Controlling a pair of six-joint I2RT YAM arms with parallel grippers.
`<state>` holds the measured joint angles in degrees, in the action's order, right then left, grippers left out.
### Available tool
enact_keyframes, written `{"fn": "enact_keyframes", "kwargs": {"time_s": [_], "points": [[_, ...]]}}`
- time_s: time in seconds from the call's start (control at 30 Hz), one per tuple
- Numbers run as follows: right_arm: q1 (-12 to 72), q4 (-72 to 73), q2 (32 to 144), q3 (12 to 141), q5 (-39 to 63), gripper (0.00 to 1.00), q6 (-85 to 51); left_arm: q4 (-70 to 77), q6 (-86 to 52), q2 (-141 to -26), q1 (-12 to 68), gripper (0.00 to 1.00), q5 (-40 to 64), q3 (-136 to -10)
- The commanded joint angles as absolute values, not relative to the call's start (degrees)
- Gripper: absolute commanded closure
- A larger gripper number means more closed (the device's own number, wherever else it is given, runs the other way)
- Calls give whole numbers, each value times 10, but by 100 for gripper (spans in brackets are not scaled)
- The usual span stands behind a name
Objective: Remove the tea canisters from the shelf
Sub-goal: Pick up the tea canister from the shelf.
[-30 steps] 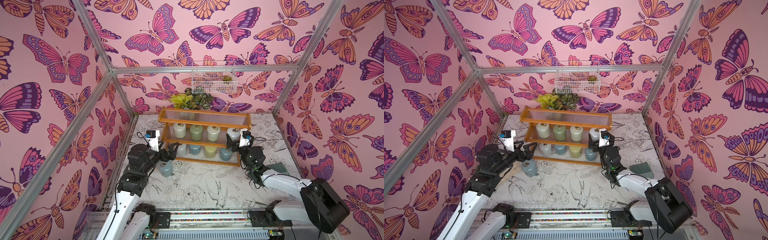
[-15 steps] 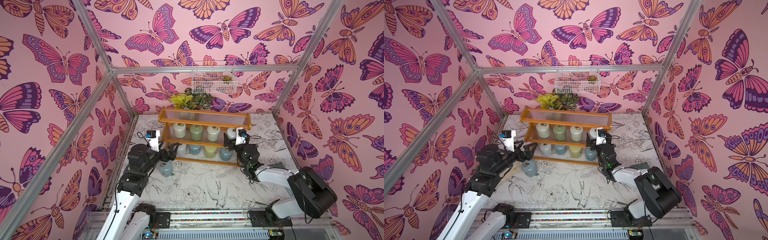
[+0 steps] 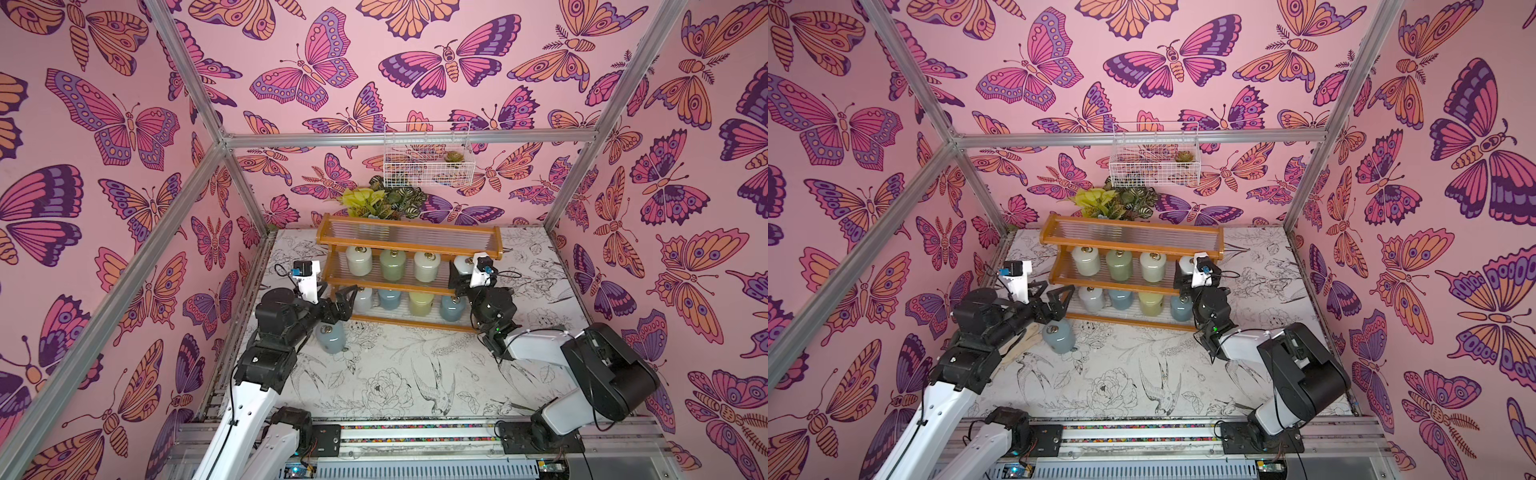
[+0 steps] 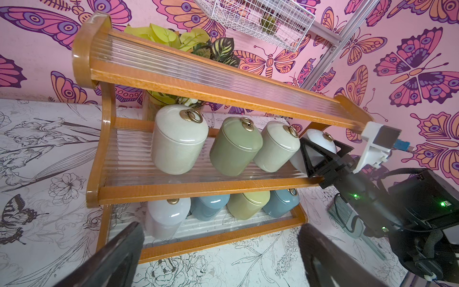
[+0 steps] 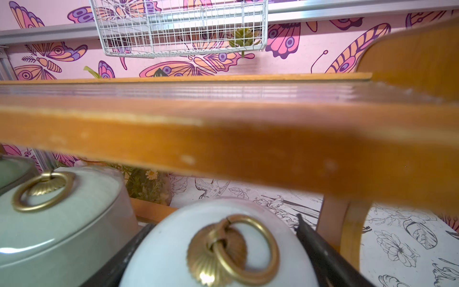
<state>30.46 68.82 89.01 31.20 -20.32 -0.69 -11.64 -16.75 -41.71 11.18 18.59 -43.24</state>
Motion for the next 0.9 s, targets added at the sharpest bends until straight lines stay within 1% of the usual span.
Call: {"fn": "enact_keyframes", "kwargs": {"time_s": [0.0,0.23,0.37,0.73,0.87], "points": [[301,700,897,319,-209,18,-19,-114,-156,-410,114,0,191,-437],[301,698,893,316,-189,28,-17,-119,-156,-406,114,0,179,-436],[302,693,880,314,-159,32,-9,-121,-157,-406,114,0,178,-436],[302,613,811,328,-58,33,24,-121,-157,-407,114,0,175,-436],[302,597,786,324,-37,33,18,-121,-157,-406,114,0,174,-435]]}}
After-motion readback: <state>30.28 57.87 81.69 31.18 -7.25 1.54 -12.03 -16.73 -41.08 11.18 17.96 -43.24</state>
